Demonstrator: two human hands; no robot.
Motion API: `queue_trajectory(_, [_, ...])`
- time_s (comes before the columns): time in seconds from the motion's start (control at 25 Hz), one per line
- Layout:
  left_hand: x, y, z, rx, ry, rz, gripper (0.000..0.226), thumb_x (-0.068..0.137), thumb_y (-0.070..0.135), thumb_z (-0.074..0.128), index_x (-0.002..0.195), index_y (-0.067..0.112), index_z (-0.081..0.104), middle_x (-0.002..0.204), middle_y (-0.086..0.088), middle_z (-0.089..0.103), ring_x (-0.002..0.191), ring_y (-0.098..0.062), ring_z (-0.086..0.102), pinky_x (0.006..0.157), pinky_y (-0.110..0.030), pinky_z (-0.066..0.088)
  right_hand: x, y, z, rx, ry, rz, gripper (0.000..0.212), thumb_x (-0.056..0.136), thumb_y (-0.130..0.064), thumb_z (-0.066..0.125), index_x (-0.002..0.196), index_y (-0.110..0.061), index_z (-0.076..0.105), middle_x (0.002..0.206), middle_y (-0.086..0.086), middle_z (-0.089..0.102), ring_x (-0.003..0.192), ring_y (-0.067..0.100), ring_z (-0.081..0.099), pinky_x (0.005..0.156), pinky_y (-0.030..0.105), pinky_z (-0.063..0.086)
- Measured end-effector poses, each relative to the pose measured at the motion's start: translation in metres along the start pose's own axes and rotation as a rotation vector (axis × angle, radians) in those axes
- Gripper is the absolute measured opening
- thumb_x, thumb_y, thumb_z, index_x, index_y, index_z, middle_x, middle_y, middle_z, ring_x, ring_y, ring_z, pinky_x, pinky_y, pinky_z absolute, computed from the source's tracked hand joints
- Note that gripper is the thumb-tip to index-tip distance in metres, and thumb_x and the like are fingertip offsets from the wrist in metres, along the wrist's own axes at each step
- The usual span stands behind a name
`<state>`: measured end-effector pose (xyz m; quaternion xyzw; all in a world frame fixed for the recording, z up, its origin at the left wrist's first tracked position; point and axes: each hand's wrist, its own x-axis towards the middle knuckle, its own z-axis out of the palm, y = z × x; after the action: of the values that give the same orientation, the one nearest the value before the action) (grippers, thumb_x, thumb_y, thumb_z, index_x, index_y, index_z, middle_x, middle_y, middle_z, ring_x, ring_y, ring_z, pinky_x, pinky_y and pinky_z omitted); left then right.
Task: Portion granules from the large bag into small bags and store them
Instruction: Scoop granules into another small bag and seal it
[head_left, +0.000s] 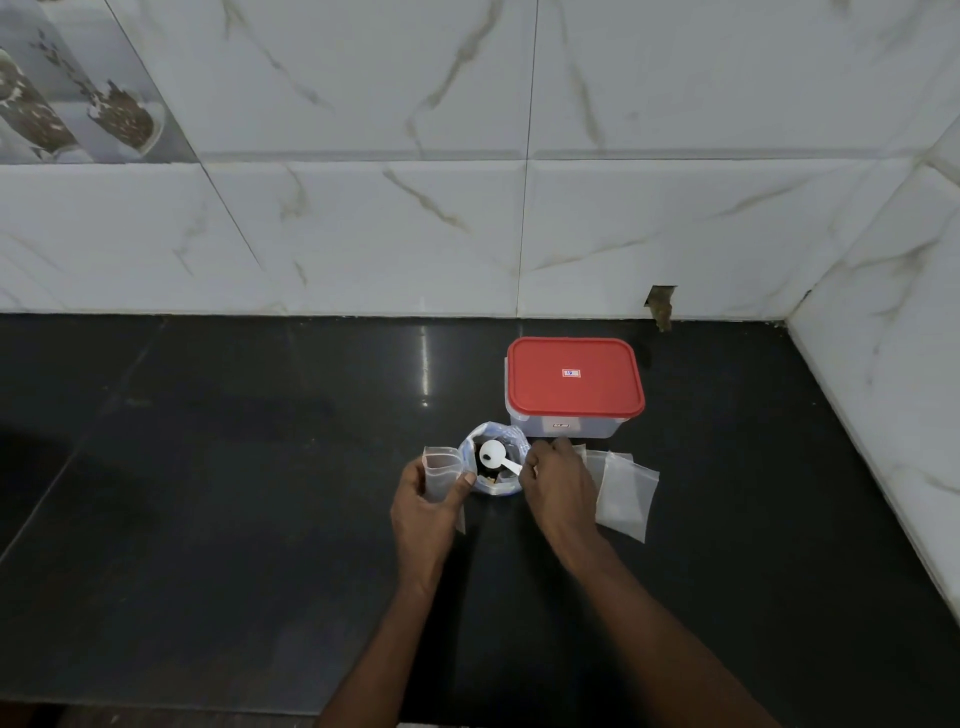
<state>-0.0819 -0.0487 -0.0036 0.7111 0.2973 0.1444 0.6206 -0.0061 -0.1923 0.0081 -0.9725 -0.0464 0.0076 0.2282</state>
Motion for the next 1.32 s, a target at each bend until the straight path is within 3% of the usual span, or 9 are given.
queue_trajectory(0.12, [0.004, -0.008, 0.002, -0.022, -0.076, -0.045, 0.038, 0.076, 0.036, 0.085, 0.109, 0.026, 0.069, 0.1, 0.005, 0.077, 0.093, -0.011, 0.074, 0.087, -0.042, 0.061, 0.0, -0.002, 0.003, -0.068, -0.101, 0.006, 0.033, 0.093, -0.036, 0.059, 0.116, -0.012, 0.056, 0.109, 0.008, 0.064, 0.1, 0.025, 0.063, 0.078, 0.035, 0.049])
queue_trajectory(0.2, [0.006, -0.011, 0.003, -0.032, -0.114, -0.062, 0.046, 0.07, 0.045, 0.083, 0.109, 0.025, 0.07, 0.1, 0.005, 0.078, 0.093, -0.012, 0.075, 0.088, -0.044, 0.061, -0.001, -0.001, 0.006, -0.049, -0.146, -0.001, 0.03, 0.095, -0.03, 0.058, 0.117, -0.011, 0.056, 0.108, 0.007, 0.067, 0.1, 0.023, 0.065, 0.078, 0.031, 0.047])
queue_trajectory(0.32, [0.008, -0.015, 0.005, -0.061, -0.129, -0.074, 0.036, 0.078, 0.032, 0.083, 0.11, 0.023, 0.071, 0.101, 0.003, 0.078, 0.094, -0.014, 0.075, 0.09, -0.045, 0.06, -0.003, 0.002, 0.007, -0.082, -0.028, -0.061, 0.018, 0.093, -0.017, 0.059, 0.108, -0.013, 0.066, 0.1, 0.006, 0.067, 0.089, 0.021, 0.064, 0.072, 0.031, 0.049])
queue_trajectory(0.48, [0.012, -0.019, 0.007, -0.143, -0.145, -0.108, 0.028, 0.086, 0.021, 0.079, 0.113, 0.018, 0.072, 0.104, -0.002, 0.079, 0.099, -0.019, 0.075, 0.095, -0.047, 0.058, -0.002, 0.01, 0.014, -0.153, 0.084, -0.234, 0.02, 0.066, -0.009, 0.083, 0.082, -0.013, 0.072, 0.074, 0.003, 0.062, 0.063, 0.018, 0.061, 0.047, 0.029, 0.048])
queue_trajectory(0.64, [0.012, -0.019, 0.008, -0.211, -0.174, -0.124, 0.027, 0.089, 0.02, 0.076, 0.115, 0.015, 0.072, 0.106, -0.006, 0.079, 0.103, -0.028, 0.074, 0.097, -0.049, 0.056, -0.007, 0.005, 0.022, -0.221, 0.014, -0.407, 0.026, 0.059, -0.009, 0.086, 0.08, -0.012, 0.072, 0.078, 0.004, 0.065, 0.068, 0.018, 0.063, 0.051, 0.028, 0.049])
queue_trajectory(0.8, [0.013, -0.024, 0.006, -0.298, -0.195, -0.158, 0.037, 0.087, 0.031, 0.077, 0.118, 0.013, 0.071, 0.112, -0.014, 0.076, 0.107, -0.034, 0.072, 0.102, -0.058, 0.052, -0.011, -0.011, 0.014, -0.173, -0.079, -0.259, 0.003, 0.078, -0.011, 0.073, 0.076, -0.009, 0.072, 0.086, 0.004, 0.067, 0.068, 0.02, 0.064, 0.058, 0.032, 0.05])
queue_trajectory(0.96, [0.007, -0.024, 0.011, -0.312, -0.23, -0.147, 0.039, 0.089, 0.03, 0.075, 0.122, 0.01, 0.069, 0.115, -0.017, 0.075, 0.109, -0.037, 0.071, 0.102, -0.06, 0.05, 0.002, -0.016, 0.008, -0.01, -0.124, -0.039, 0.021, 0.091, -0.02, 0.057, 0.079, -0.011, 0.071, 0.079, 0.003, 0.067, 0.075, 0.018, 0.065, 0.064, 0.027, 0.044])
queue_trajectory(1.12, [0.005, -0.017, 0.016, -0.274, -0.239, -0.1, 0.04, 0.086, 0.032, 0.076, 0.121, 0.014, 0.07, 0.113, -0.015, 0.076, 0.107, -0.037, 0.072, 0.099, -0.059, 0.053, 0.002, -0.023, 0.011, -0.087, -0.16, -0.092, 0.022, 0.097, -0.02, 0.049, 0.095, -0.011, 0.069, 0.093, 0.005, 0.066, 0.083, 0.018, 0.063, 0.069, 0.027, 0.044])
queue_trajectory(1.32, [0.002, -0.014, 0.015, -0.235, -0.214, -0.093, 0.027, 0.091, 0.019, 0.074, 0.118, 0.014, 0.071, 0.108, -0.009, 0.078, 0.103, -0.03, 0.074, 0.094, -0.048, 0.057, 0.006, -0.011, 0.001, 0.162, -0.076, 0.14, 0.025, 0.085, -0.018, 0.062, 0.06, -0.019, 0.058, 0.058, -0.003, 0.056, 0.058, 0.012, 0.053, 0.052, 0.024, 0.036])
